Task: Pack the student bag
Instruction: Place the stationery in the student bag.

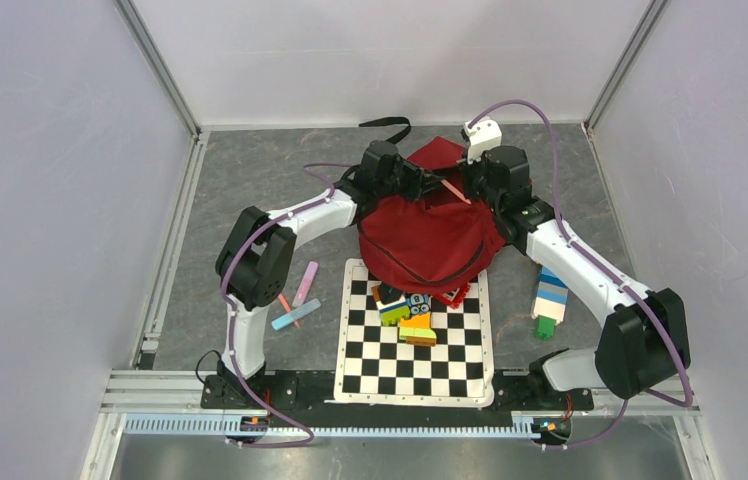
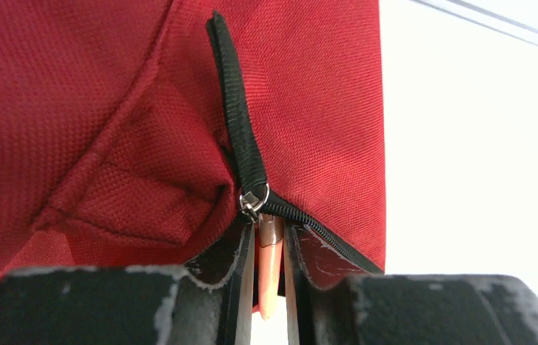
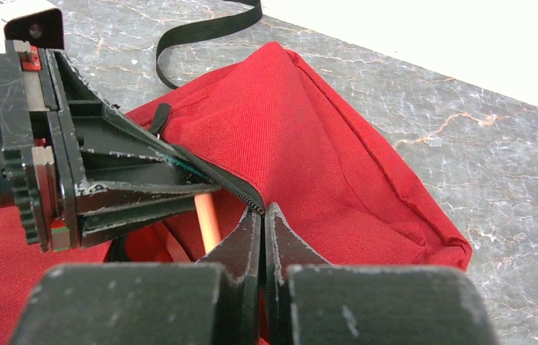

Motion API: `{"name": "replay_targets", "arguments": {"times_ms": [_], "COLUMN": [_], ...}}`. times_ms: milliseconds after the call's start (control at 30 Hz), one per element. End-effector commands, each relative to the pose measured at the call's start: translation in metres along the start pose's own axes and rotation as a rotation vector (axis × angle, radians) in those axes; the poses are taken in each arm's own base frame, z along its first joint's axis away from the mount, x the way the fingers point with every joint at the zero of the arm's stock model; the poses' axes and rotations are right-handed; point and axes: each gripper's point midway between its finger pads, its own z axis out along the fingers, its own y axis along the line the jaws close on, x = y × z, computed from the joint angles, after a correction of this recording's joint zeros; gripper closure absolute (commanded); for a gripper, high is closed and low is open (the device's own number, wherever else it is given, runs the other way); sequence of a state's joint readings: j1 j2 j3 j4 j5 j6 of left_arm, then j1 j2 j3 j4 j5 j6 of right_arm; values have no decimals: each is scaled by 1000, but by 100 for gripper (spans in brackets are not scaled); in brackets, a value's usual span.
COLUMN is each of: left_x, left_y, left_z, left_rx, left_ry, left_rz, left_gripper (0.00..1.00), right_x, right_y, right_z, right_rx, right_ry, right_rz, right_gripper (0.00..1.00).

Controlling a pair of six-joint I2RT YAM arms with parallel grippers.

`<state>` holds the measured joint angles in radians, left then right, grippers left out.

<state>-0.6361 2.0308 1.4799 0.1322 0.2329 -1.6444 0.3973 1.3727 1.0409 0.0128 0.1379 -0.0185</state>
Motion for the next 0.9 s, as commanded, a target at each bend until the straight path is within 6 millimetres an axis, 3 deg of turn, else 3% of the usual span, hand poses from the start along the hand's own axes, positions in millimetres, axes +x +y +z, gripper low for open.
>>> {"name": "replay_targets", "arguments": {"times_ms": [0, 100, 233, 433, 600, 733, 867], "left_x": [-25, -25, -24, -24, -14, 6, 18], "left_y": [-26, -21, -19, -17, -37, -66, -72], "left_z": [4, 6, 6, 4, -11, -40, -81], "left_rx": [48, 36, 28, 17, 62, 185, 242], "left_ry": [-129, -134, -129, -129, -101, -40, -19], "left_rz": [-36, -36, -14, 22, 133, 402, 794], "left_gripper": [96, 86, 54, 40, 35, 30, 23], "right_x": [-44, -45, -45, -44, -44, -50, -50], "right_y": [-3, -2, -2, -2, -6, -11, -14], "right_z": [-13, -13, -13, -13, -14, -17, -20], "right_rx": [3, 0, 0, 3, 21, 43, 59], "right_ry": [-140, -141, -141, -138, -138, -147, -149], "right_rz": [35, 35, 35, 32, 28, 19, 15], "right_gripper": [100, 100, 100, 100, 100, 100, 100]}}
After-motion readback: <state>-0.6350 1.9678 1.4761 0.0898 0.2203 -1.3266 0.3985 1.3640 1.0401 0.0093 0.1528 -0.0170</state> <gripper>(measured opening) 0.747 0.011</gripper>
